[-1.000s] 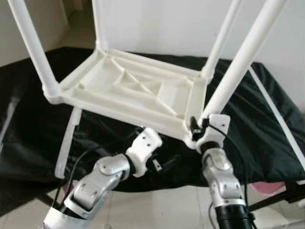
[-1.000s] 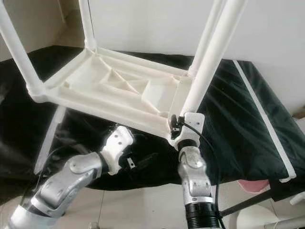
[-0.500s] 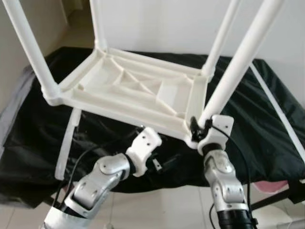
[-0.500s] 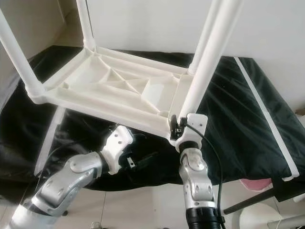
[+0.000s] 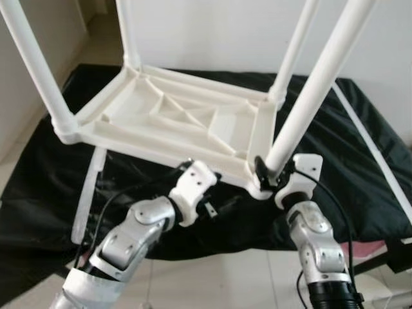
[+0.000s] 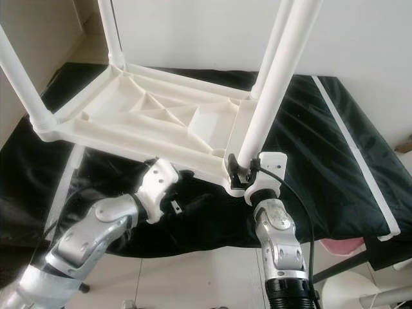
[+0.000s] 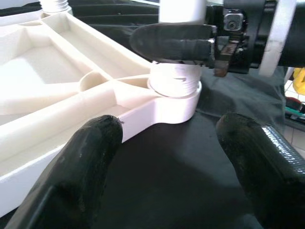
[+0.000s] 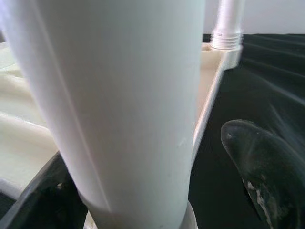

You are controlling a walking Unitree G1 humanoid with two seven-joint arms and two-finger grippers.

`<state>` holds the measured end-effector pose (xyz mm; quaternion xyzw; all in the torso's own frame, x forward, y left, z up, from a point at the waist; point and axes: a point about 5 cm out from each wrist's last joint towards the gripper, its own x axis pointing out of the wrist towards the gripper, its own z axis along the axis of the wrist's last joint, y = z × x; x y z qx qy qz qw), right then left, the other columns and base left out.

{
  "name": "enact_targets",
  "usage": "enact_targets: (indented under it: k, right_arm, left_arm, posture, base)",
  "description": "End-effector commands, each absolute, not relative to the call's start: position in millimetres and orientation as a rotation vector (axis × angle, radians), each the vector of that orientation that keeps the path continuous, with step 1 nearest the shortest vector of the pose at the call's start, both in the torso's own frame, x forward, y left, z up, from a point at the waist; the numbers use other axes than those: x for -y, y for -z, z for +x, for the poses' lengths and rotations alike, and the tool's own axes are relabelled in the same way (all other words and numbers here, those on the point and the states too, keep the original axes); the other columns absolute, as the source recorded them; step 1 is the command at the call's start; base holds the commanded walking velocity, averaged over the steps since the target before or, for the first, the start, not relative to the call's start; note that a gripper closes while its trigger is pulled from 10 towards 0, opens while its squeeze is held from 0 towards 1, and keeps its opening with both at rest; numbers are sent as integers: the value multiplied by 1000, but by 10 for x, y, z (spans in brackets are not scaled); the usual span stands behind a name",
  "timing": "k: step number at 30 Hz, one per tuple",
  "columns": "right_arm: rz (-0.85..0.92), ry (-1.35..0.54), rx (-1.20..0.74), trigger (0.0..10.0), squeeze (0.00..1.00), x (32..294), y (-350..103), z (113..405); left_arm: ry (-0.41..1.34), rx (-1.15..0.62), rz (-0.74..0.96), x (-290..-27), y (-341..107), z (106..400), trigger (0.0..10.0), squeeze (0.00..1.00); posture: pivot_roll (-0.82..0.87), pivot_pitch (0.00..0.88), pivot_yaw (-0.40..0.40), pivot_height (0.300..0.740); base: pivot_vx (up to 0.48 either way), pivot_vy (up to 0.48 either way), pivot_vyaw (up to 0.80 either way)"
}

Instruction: Building children table

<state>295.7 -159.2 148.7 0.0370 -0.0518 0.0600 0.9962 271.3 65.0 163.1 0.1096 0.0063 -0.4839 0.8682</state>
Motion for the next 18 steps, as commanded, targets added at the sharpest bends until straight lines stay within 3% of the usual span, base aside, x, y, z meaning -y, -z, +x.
enact_targets:
  k: [1,18]
  right_arm:
    - [71,-160,105,10000,0,1635,-1484,2961]
    - [-33,-374,91,10000,0,1729,-1446,2993]
  left_arm:
    - [1082,-30,253,-671,-1596,2704,10000,0]
    - [1126,-54,293,-664,-1549,2709,10000,0]
  posture:
    - [3,76,-60,740]
    - [-6,75,-27,740]
  base:
    - [0,0,0]
    - [0,0,0]
